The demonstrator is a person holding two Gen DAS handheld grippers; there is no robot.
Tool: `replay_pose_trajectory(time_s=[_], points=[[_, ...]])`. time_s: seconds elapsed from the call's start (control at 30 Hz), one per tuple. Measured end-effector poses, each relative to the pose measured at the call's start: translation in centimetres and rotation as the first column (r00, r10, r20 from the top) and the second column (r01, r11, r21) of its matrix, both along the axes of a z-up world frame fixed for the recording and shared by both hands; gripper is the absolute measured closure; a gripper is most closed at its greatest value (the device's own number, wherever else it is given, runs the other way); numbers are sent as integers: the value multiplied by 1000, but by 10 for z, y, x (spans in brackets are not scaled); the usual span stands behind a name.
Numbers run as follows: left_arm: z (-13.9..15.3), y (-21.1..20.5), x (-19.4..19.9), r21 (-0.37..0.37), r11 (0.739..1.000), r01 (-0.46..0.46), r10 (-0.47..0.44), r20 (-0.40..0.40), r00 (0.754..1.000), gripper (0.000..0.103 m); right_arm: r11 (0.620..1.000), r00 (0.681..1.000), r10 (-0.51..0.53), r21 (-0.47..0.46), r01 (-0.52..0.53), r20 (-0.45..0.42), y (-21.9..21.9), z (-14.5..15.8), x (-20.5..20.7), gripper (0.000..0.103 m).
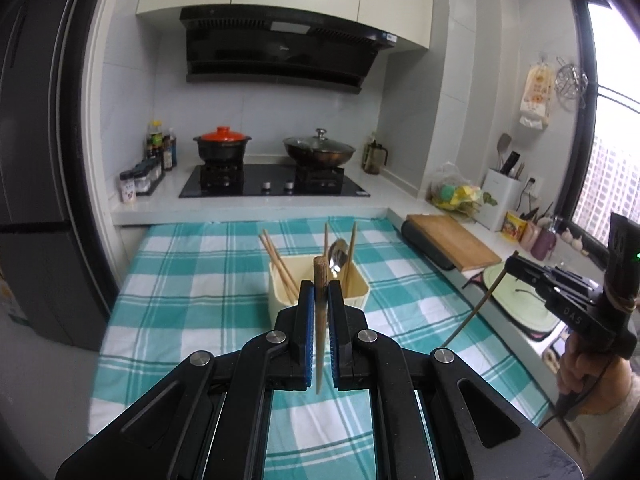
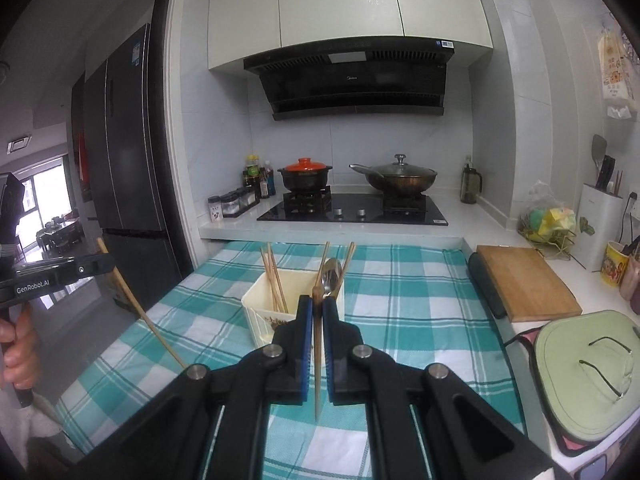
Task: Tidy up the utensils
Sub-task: 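Lift both chopsticks and carry them over the caddy opening, then open both tools to drop the chopsticks into the caddy, then withdraw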
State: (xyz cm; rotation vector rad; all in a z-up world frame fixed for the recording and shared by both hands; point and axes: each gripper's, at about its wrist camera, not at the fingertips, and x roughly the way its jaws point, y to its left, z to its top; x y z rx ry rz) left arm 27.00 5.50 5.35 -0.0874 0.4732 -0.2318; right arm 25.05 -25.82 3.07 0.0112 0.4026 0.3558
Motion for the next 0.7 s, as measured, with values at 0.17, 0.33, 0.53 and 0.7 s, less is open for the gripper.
replay_pose_trajectory(time_s=[0.17,0.33,0.53,0.7], points=[[40,0,12,9,1000,-9,9,73,997,98,1000,999,11,0,-11,49,7,31,16,98],[68,-7,44,8,1000,-11,10,111,994,98,1000,993,28,-10,-27,118,21,64,41,98],[70,-22,95,14,1000,-15,13,99,995,98,999,985,37,22,-42,170,37,86,86,98],[45,-34,139,20,1000,-15,14,32,999,98,998,986,61,24,-65,156,53,75,128,98]])
